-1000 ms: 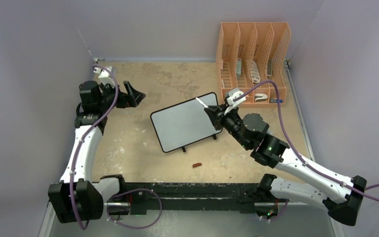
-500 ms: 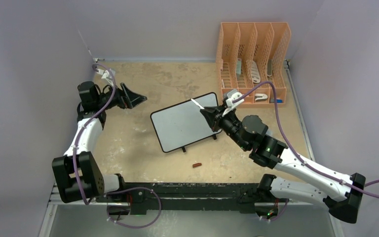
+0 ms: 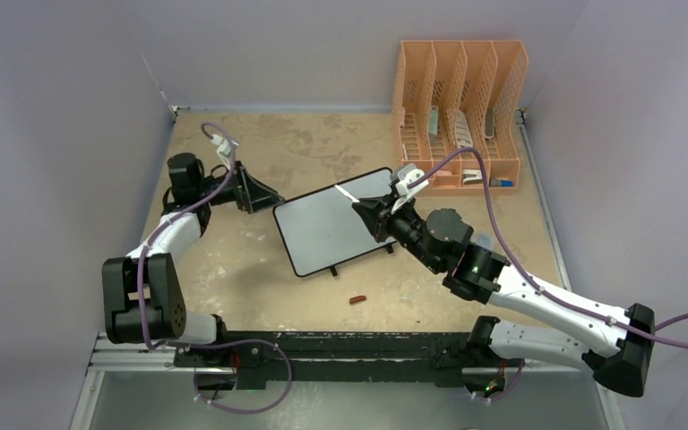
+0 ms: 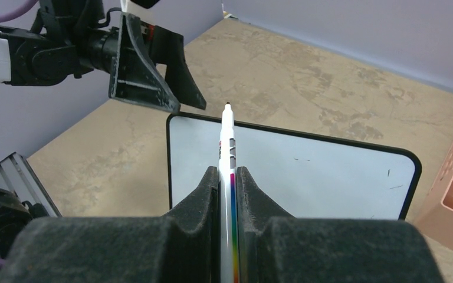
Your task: Write a sentence on the whiteboard
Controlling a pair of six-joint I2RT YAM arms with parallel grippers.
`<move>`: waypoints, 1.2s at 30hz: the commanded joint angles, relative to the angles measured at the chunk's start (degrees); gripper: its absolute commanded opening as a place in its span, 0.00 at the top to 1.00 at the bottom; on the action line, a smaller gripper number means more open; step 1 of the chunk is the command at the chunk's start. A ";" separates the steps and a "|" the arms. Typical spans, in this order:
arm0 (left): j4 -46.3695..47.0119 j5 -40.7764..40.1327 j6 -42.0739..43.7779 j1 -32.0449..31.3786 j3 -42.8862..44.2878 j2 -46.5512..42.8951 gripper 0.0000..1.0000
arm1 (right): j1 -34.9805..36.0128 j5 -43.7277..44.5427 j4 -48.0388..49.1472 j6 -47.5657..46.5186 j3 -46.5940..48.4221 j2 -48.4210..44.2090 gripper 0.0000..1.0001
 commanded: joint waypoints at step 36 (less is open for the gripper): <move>0.07 10.46 8.77 -6.92 1.89 -0.45 1.00 | 14.18 9.93 5.57 1.44 1.20 10.69 1.00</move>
